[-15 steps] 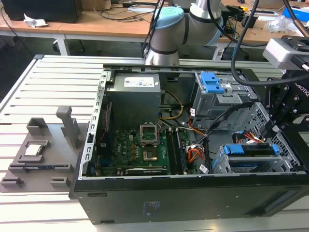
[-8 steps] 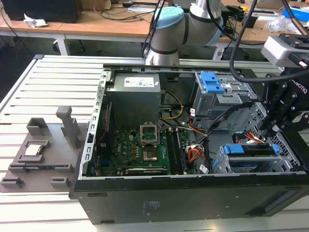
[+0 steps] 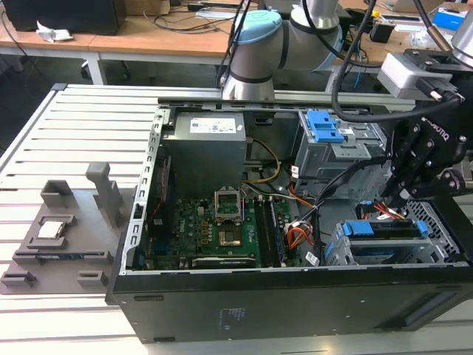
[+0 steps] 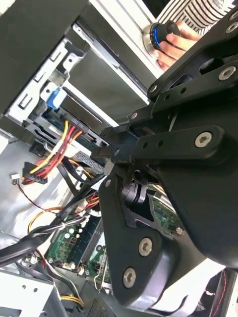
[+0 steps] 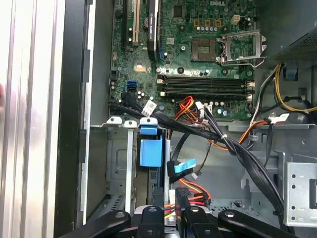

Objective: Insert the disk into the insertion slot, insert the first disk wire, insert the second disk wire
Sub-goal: 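Insert the second disk wire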

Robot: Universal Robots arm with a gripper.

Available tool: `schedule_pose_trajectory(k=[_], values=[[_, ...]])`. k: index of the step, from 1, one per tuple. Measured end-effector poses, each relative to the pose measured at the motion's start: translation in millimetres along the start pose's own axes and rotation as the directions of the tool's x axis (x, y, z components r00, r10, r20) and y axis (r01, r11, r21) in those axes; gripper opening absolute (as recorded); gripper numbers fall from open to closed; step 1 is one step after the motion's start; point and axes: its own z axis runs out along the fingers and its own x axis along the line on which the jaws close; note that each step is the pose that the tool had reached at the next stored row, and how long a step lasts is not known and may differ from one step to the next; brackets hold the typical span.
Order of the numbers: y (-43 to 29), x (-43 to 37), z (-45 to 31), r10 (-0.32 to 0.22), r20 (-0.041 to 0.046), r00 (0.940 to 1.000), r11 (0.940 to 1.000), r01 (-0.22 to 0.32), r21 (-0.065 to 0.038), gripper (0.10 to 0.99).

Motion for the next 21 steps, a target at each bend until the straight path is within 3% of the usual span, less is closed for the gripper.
schedule_pose_trajectory(k=[10,13,21], values=[[22.8,-2.5,4.1,0.0,-0.0016,1.0,1.0,0.0,0.0,0.239],[23.7,-2.7,7.0,0.0,-0.0103,0.9999,1.0,0.0,0.0,0.239],[27.7,-4.6,11.8,-0.041,-0.0129,0.9991,0.9991,0.041,0.001,0.239]])
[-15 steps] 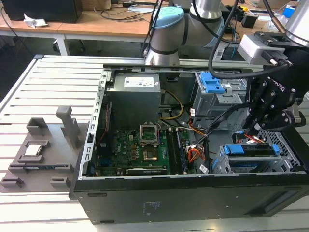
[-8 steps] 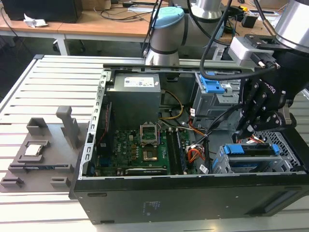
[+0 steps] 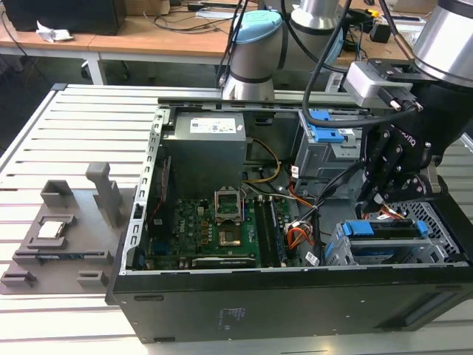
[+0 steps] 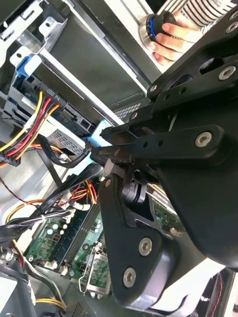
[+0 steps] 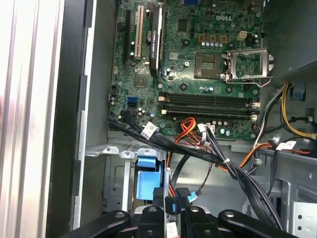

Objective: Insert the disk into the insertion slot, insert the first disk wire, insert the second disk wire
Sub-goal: 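Insert the second disk wire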

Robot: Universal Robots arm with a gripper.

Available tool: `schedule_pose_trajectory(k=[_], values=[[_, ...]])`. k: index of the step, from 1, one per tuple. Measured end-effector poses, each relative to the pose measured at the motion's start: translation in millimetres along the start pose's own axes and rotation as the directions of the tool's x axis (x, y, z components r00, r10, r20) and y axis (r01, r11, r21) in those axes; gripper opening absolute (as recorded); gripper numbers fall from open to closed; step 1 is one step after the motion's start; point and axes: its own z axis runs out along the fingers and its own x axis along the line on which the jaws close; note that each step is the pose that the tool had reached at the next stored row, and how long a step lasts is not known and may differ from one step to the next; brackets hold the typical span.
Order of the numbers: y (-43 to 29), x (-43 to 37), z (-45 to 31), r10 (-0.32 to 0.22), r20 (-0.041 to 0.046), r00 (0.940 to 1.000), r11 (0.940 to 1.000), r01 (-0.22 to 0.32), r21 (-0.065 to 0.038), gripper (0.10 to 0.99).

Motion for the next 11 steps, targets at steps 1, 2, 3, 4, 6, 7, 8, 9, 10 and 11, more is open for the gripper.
schedule_pose_trajectory(k=[1,2,3,4,6,7,8,9,10,11], values=[[0.4,-0.4,0.7,-0.01,-0.0006,1.0,1.0,0.01,0.0,0.239],[0.7,-1.0,1.2,-0.02,-0.0013,0.9998,0.9998,0.02,0.001,0.239],[0.6,-1.9,1.5,-0.03,-0.0019,0.9995,0.9995,0.03,0.001,0.239],[0.5,-3.6,1.6,-0.041,-0.0023,0.9992,0.9992,0.041,0.002,0.239],[0.5,-5.8,1.3,-0.054,-0.0036,0.9985,0.9985,0.054,0.002,0.239],[0.9,-5.9,0.7,-0.057,-0.0046,0.9983,0.9984,0.057,0.002,0.239],[1.2,-6.0,0.7,-0.059,-0.0047,0.9982,0.9983,0.059,0.003,0.239],[1.8,-6.6,0.7,-0.061,-0.0049,0.9981,0.9981,0.061,0.003,0.239],[2.2,-7.0,0.7,-0.062,-0.0051,0.9981,0.9981,0.062,0.003,0.239],[2.7,-7.7,0.8,-0.063,-0.0058,0.998,0.998,0.063,0.003,0.239]])
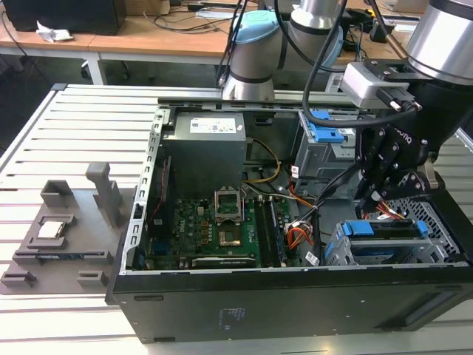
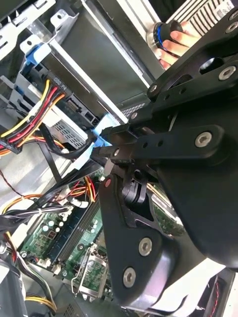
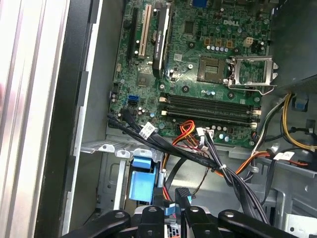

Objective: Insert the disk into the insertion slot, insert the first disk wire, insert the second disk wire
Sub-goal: 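Insert the second disk wire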

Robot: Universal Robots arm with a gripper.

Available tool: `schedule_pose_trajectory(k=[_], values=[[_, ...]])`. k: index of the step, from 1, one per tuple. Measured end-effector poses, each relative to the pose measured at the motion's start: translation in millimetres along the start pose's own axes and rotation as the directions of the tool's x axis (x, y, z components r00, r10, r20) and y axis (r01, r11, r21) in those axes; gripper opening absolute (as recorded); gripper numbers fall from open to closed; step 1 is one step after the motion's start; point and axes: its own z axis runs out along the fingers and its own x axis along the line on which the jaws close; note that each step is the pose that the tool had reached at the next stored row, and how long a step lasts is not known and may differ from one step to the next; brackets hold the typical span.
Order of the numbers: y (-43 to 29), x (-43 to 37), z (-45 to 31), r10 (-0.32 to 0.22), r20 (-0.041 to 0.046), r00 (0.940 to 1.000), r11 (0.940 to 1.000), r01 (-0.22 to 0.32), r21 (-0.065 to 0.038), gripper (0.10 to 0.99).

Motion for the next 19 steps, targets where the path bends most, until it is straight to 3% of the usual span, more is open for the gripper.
schedule_pose_trajectory(k=[5,13,14,19], values=[[-0.3,-3.5,7.1,-0.003,-0.0136,0.9999,1.0,0.003,-0.002,0.239],[-0.6,-3.7,11.3,0.0,-0.0784,0.9969,0.9999,-0.001,-0.011,0.239],[-0.5,-3.2,11.4,0.0,-0.0831,0.9965,0.9999,-0.001,-0.012,0.239],[-0.3,-0.7,12.3,0.0,-0.0877,0.9961,0.9999,-0.001,-0.012,0.239]])
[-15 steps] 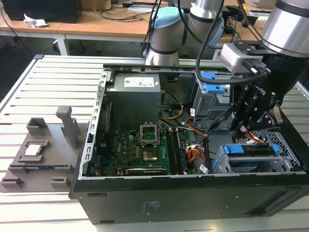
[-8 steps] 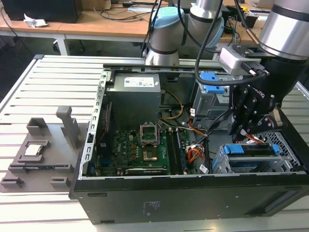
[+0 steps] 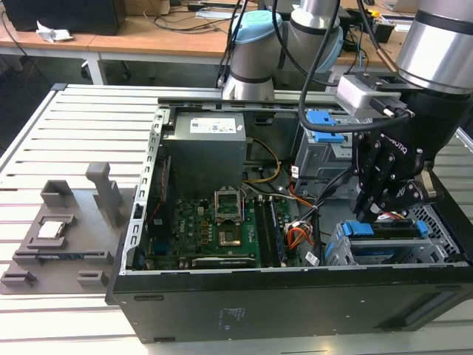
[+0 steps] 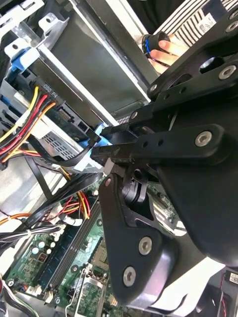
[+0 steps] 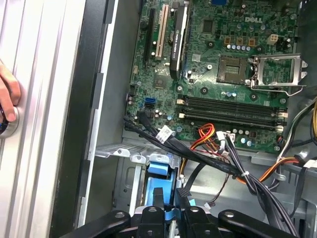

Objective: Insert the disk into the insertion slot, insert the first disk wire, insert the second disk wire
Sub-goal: 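Insert the second disk wire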

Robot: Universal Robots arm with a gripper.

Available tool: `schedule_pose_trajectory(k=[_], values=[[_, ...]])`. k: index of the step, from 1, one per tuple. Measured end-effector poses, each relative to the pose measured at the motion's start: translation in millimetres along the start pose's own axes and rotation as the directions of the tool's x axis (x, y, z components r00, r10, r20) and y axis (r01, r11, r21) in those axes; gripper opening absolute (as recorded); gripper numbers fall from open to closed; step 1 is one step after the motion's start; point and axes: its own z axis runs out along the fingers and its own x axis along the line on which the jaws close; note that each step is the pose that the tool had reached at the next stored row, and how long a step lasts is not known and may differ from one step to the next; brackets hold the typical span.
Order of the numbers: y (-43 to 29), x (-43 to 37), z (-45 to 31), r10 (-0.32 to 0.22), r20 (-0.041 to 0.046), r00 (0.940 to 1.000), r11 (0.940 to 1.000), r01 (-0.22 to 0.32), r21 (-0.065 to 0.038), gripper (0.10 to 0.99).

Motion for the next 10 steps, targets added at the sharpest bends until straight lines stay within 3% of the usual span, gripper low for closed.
schedule_pose_trajectory(k=[4,10], values=[[-5.5,0.9,-0.1,0.0,-0.0006,1.0,1.0,0.0,0.0,0.239],[-7.9,1.1,0.4,0.0,-0.0015,1.0,1.0,0.0,0.0,0.239]])
